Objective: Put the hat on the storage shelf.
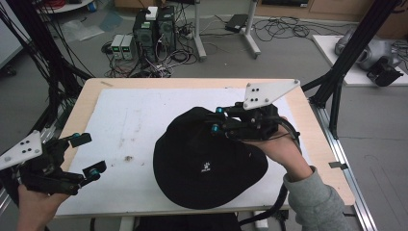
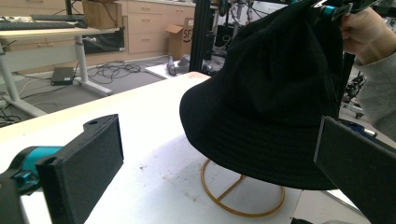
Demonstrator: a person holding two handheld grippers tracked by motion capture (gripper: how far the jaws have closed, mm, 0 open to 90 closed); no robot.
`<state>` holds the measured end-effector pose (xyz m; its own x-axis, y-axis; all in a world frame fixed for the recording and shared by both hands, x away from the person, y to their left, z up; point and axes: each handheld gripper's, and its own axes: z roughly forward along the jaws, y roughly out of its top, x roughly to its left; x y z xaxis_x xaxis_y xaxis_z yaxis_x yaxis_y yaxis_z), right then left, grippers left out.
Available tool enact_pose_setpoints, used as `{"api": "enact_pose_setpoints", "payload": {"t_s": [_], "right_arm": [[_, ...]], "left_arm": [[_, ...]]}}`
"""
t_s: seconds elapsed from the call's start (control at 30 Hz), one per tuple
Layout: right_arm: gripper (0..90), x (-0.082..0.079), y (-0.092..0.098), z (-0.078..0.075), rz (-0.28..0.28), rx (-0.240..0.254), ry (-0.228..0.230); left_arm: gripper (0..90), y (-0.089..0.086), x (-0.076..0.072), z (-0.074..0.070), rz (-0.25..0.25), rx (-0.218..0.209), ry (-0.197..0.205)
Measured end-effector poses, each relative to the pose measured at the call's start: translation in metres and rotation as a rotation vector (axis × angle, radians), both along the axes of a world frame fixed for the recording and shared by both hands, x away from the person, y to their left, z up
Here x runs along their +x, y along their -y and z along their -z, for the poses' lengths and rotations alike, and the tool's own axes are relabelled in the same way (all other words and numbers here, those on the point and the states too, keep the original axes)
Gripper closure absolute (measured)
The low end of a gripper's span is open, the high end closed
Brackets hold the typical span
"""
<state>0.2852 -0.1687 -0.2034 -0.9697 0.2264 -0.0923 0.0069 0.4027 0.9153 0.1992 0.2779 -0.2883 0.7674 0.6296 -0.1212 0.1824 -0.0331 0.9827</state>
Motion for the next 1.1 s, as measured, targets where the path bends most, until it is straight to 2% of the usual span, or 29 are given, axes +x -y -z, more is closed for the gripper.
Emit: {"api": "enact_pose_setpoints", "payload": {"t_s": [0.07, 0.1, 0.13, 0.17, 0.2, 0.23, 0.27, 0.3, 0.33, 0.37, 0.5, 0.53, 0.57, 0.6, 0.67, 0.9, 1.1], "right_arm": [[58.4, 0.001, 0.0, 0.0, -0.002, 0.012, -0.016], [58.4, 0.001, 0.0, 0.0, -0.002, 0.012, -0.016], [45.5, 0.003, 0.0, -0.001, -0.001, 0.019, -0.042], [45.5, 0.003, 0.0, -0.001, -0.001, 0.019, -0.042], [36.1, 0.003, -0.002, -0.002, 0.004, 0.021, -0.047], [36.1, 0.003, -0.002, -0.002, 0.004, 0.021, -0.047], [26.9, 0.004, -0.003, -0.002, 0.005, 0.029, -0.056], [26.9, 0.004, -0.003, -0.002, 0.005, 0.029, -0.056], [16.6, 0.004, -0.004, -0.001, 0.026, 0.038, -0.054], [12.2, 0.004, -0.004, -0.001, 0.032, 0.042, -0.057], [10.6, 0.005, -0.001, -0.002, 0.025, 0.069, -0.066], [4.9, 0.006, 0.002, -0.003, 0.032, 0.088, -0.068], [4.9, 0.006, 0.002, -0.003, 0.032, 0.088, -0.068], [1.0, 0.006, 0.003, -0.003, 0.042, 0.089, -0.07], [0.9, 0.006, 0.006, -0.004, 0.059, 0.095, -0.068], [1.0, 0.005, 0.009, -0.004, 0.051, 0.1, -0.06], [0.9, 0.005, 0.018, -0.004, 0.06, 0.127, -0.071]], "left_arm": [[1.7, 0.0, 0.0, 0.0, 0.0, 0.001, -0.002], [1.7, -0.001, 0.001, 0.0, -0.001, 0.001, -0.002], [1.7, -0.001, 0.001, 0.0, -0.001, 0.0, -0.003], [1.7, -0.001, 0.001, 0.0, -0.001, 0.0, -0.003], [1.7, -0.001, 0.001, 0.0, -0.002, 0.001, -0.003], [1.7, -0.001, 0.0, 0.0, -0.002, 0.0, -0.002], [1.7, -0.001, 0.0, 0.0, -0.001, 0.001, -0.001], [1.7, -0.001, 0.0, 0.0, -0.003, -0.001, -0.001], [1.7, -0.001, 0.0, 0.0, -0.002, -0.003, -0.001], [1.7, -0.001, 0.0, 0.0, -0.002, -0.003, 0.0], [1.7, 0.0, 0.0, 0.0, -0.001, 0.001, -0.001], [1.7, 0.0, 0.0, 0.0, 0.0, 0.002, -0.001], [1.7, 0.0, 0.0, 0.0, 0.001, 0.002, -0.002], [1.7, 0.0, 0.0, 0.0, -0.001, 0.003, -0.002], [1.7, 0.0, 0.0, 0.0, 0.0, 0.002, -0.001], [1.7, 0.002, 0.0, 0.0, 0.002, 0.007, -0.002], [1.7, 0.002, 0.0, -0.001, 0.004, 0.006, 0.003]]}}
